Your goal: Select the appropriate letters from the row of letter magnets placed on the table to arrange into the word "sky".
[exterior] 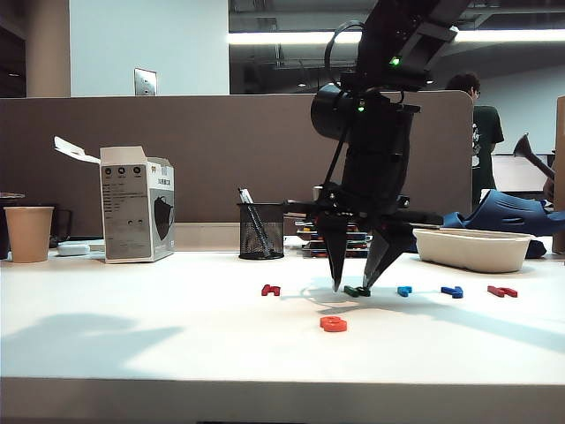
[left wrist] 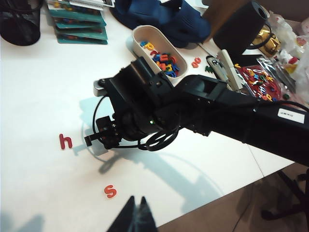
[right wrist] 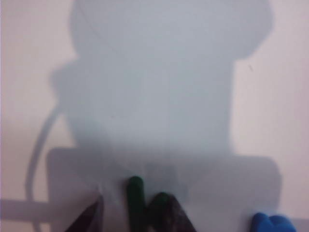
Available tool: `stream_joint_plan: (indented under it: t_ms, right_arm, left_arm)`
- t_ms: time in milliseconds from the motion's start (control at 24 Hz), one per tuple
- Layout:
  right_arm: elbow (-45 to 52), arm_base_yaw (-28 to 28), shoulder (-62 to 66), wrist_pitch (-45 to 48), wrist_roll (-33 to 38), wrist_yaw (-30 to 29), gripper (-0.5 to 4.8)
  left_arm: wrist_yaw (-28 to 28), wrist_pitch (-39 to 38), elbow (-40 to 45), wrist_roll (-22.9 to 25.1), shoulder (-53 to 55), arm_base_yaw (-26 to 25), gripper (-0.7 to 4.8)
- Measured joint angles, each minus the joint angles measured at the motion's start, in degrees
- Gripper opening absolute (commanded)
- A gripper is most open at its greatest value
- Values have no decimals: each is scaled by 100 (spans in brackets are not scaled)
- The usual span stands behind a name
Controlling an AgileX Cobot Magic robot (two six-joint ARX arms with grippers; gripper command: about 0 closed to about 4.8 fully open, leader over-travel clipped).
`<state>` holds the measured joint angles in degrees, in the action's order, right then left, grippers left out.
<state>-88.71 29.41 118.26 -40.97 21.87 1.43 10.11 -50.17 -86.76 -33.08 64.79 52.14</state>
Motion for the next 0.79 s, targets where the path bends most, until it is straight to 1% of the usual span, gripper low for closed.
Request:
stream_joint_plan:
  t_ms: [250,376,543,584,626,793]
  right_arm:
    - [-11,0,7,-26,-9,4,174]
    - [-22,0,7,-116,-63,9,143]
    - [-28,4,7,-238,-136,33,137]
    - [-31,9,17,-238,-140,37,106]
    - [-39,9,33,-247,-140,48,92]
    - [-66,4,57,-260,-144,77,85]
  left_arm:
    - [0,2,0,0,0,0,-5]
    - [0,2,0,0,0,0,-5]
    - [0,2,0,0,0,0,-5]
    - [0,2,0,0,2,0,-5]
    - [0,2,0,0,0,0,-5]
    - [0,4,0,0,0,0,-5]
